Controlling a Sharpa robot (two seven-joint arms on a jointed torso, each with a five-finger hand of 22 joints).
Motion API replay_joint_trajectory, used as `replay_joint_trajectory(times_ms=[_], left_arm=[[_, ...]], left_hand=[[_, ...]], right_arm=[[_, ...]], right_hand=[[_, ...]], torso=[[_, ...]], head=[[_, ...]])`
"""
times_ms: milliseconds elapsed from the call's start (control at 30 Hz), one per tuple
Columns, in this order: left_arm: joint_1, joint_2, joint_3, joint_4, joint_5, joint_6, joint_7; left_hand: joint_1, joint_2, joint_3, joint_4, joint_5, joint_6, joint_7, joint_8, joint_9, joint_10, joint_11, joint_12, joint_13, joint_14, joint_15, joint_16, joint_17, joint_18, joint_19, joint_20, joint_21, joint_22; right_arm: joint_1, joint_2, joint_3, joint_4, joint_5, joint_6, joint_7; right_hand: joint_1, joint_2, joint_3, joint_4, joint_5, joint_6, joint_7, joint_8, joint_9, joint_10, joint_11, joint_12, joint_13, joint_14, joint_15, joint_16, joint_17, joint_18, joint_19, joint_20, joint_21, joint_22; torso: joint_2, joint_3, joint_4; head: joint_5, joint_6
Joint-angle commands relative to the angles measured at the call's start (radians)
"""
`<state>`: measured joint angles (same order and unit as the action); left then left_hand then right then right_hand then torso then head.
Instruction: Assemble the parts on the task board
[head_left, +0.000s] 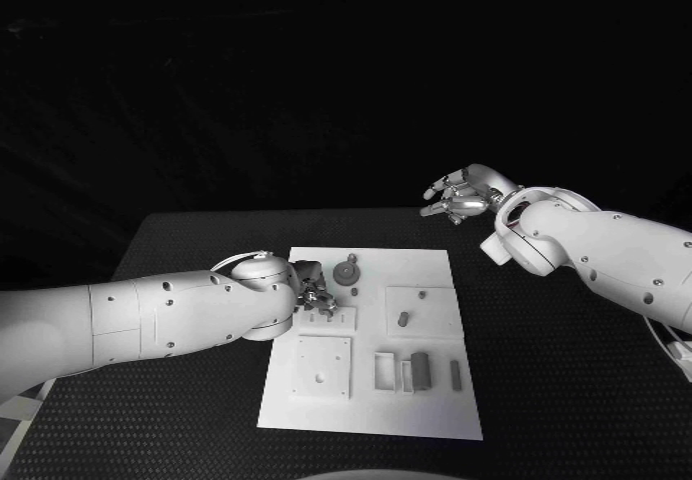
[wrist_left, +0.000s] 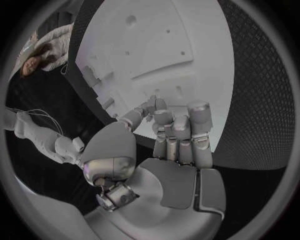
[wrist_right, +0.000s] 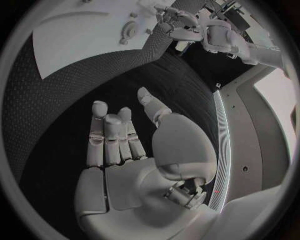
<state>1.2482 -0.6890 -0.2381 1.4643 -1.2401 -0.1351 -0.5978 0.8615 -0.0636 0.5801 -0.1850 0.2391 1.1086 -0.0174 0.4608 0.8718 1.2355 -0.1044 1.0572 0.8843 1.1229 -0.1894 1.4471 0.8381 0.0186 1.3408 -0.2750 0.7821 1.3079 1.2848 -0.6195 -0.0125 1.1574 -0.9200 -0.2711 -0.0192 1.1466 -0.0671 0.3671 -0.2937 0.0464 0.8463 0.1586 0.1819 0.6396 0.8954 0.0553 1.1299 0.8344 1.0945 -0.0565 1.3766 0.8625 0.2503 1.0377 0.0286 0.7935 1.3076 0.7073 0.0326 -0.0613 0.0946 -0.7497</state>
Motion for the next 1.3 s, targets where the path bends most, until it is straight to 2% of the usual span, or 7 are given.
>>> replay_joint_trajectory(times_ms=[33,333,500,600,800,1100,1300], left_arm=[[-0.003,0.002,0.000,0.006,-0.008,-0.050,0.013],[-0.012,0.001,0.000,0.024,-0.102,-0.067,0.004],[-0.016,-0.001,0.000,0.033,-0.116,-0.065,-0.003],[-0.019,-0.003,0.000,0.038,-0.129,-0.070,-0.013],[-0.025,-0.010,0.000,0.035,-0.124,-0.077,-0.018],[-0.044,-0.011,0.000,0.025,-0.112,-0.089,-0.022],[-0.055,-0.010,0.000,0.019,-0.107,-0.097,-0.020]], left_hand=[[0.061,0.056,0.034,-0.024,0.004,0.031,0.015,0.010,0.008,0.002,-0.007,0.005,0.000,0.025,-0.023,0.005,-0.001,0.064,0.010,-0.002,0.007,0.017],[0.061,0.053,0.039,-0.012,0.011,0.038,0.007,0.036,0.018,0.014,-0.014,0.010,0.000,0.034,-0.030,0.011,0.001,0.066,0.019,-0.003,0.012,0.018],[0.058,0.053,0.040,-0.007,0.015,0.042,0.003,0.050,0.022,0.021,-0.018,0.013,0.000,0.040,-0.034,0.014,0.002,0.067,0.025,-0.003,0.016,0.019],[0.056,0.054,0.041,-0.004,0.017,0.043,0.001,0.057,0.024,0.024,-0.020,0.014,0.001,0.042,-0.035,0.016,0.003,0.067,0.028,-0.003,0.018,0.019],[0.054,0.056,0.043,-0.002,0.021,0.043,-0.002,0.064,0.026,0.028,-0.022,0.016,0.000,0.047,-0.038,0.018,0.004,0.069,0.032,-0.004,0.021,0.019],[0.051,0.058,0.044,0.000,0.023,0.044,-0.003,0.071,0.027,0.032,-0.024,0.018,0.001,0.050,-0.040,0.020,0.005,0.070,0.035,-0.004,0.024,0.019],[0.050,0.060,0.044,0.001,0.024,0.044,-0.004,0.074,0.027,0.033,-0.025,0.019,0.001,0.051,-0.040,0.021,0.006,0.071,0.036,-0.004,0.025,0.019]], right_arm=[[0.000,-0.001,0.001,0.000,0.002,0.008,0.003],[0.000,-0.003,0.001,-0.001,0.001,0.009,0.002],[0.000,-0.003,0.001,-0.001,0.001,0.010,0.002],[0.000,-0.003,0.001,-0.002,0.001,0.010,0.002],[0.000,-0.003,0.001,-0.004,0.001,0.010,0.002],[-0.001,-0.002,0.001,-0.005,0.001,0.011,0.002],[-0.001,-0.003,0.001,-0.004,0.001,0.012,0.002]], right_hand=[[-0.004,0.008,-0.003,0.000,0.002,-0.001,0.005,-0.002,0.000,-0.006,-0.003,0.006,-0.002,-0.010,0.000,0.004,-0.002,0.011,-0.001,0.006,-0.005,0.006],[-0.004,0.008,-0.003,0.000,0.002,-0.002,0.005,-0.002,0.000,-0.006,-0.004,0.007,-0.002,-0.010,0.000,0.004,-0.002,0.011,0.000,0.005,-0.005,0.007],[-0.003,0.008,-0.003,0.000,0.002,-0.001,0.005,-0.002,0.000,-0.006,-0.004,0.007,-0.002,-0.010,0.000,0.004,-0.002,0.011,-0.001,0.005,-0.005,0.007],[-0.003,0.008,-0.003,0.000,0.002,-0.001,0.005,-0.002,0.000,-0.006,-0.004,0.007,-0.002,-0.010,0.000,0.004,-0.002,0.011,-0.001,0.005,-0.005,0.007],[-0.003,0.008,-0.003,0.000,0.002,-0.001,0.005,-0.002,0.000,-0.006,-0.004,0.007,-0.003,-0.010,0.000,0.004,-0.002,0.011,-0.001,0.005,-0.005,0.007],[-0.003,0.008,-0.003,0.000,0.002,-0.001,0.005,-0.002,0.000,-0.006,-0.004,0.007,-0.003,-0.010,0.000,0.004,-0.002,0.011,0.000,0.005,-0.005,0.007],[-0.003,0.008,-0.003,0.000,0.002,-0.001,0.005,-0.002,0.000,-0.006,-0.004,0.007,-0.003,-0.010,0.000,0.005,-0.002,0.011,0.000,0.005,-0.005,0.007]], torso=[[0.000,0.0005,-0.0015],[0.000,-0.0002,-0.0007],[0.000,0.0010,-0.0018],[0.001,-0.0001,-0.0016],[0.000,-0.0001,-0.0003],[0.000,-0.0020,-0.0017],[0.001,-0.0018,-0.0018]], head=[[0.003,-0.001],[0.007,-0.001],[0.008,-0.004],[0.009,-0.006],[0.017,-0.009],[0.017,-0.013],[0.015,-0.016]])
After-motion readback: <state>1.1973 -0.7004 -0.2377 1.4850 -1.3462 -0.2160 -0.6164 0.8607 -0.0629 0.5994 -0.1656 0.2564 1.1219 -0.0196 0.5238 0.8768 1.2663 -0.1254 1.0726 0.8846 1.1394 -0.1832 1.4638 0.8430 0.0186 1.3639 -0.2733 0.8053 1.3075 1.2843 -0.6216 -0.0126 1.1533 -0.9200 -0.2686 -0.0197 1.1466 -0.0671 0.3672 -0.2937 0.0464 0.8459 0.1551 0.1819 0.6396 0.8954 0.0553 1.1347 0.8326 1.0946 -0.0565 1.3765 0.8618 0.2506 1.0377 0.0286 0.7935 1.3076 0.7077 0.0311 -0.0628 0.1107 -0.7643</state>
